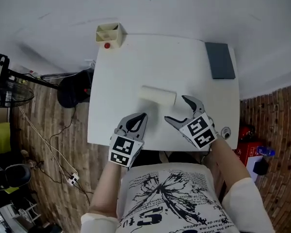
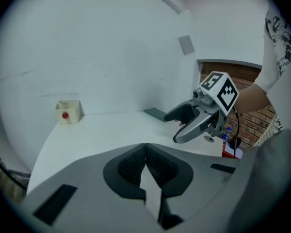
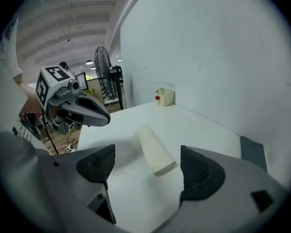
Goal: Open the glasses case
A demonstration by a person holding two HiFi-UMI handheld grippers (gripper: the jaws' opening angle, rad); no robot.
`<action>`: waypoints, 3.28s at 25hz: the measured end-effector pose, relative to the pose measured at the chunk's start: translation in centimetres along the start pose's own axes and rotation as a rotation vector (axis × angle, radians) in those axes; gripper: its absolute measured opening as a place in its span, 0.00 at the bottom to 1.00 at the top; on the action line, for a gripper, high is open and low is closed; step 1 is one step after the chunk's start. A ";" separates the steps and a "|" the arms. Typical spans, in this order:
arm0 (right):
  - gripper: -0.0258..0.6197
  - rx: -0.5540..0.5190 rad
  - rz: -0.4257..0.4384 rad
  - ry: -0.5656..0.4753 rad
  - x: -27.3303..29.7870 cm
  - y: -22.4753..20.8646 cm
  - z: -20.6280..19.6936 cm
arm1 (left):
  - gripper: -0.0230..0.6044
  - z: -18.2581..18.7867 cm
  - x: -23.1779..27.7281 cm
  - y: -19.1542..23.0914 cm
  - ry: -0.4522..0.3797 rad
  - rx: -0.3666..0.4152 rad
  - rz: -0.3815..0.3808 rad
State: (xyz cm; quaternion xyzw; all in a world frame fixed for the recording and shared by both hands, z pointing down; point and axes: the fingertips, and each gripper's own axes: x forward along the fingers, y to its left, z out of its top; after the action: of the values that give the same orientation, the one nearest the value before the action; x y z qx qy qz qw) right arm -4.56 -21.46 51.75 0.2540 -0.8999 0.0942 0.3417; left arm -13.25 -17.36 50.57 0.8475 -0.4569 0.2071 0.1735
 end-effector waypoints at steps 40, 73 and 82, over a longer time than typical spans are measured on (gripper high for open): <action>0.38 -0.123 -0.043 0.274 8.5 -2.6 -3.0 | 0.06 -6.8 10.0 6.5 0.235 -0.095 -0.126; 0.21 -0.153 -0.197 0.256 12.3 -11.3 -0.4 | 0.06 -6.3 10.7 7.0 0.265 -0.170 -0.169; 0.22 -0.107 -0.195 0.249 12.5 -11.7 -0.5 | 0.06 -6.3 10.8 7.1 0.271 -0.186 -0.187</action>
State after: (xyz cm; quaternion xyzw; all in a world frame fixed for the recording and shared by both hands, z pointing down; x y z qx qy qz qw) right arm -6.14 -36.13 60.35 0.3080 -0.8253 0.0431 0.4713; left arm -15.09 -25.58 62.18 0.8308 -0.3659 0.2593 0.3295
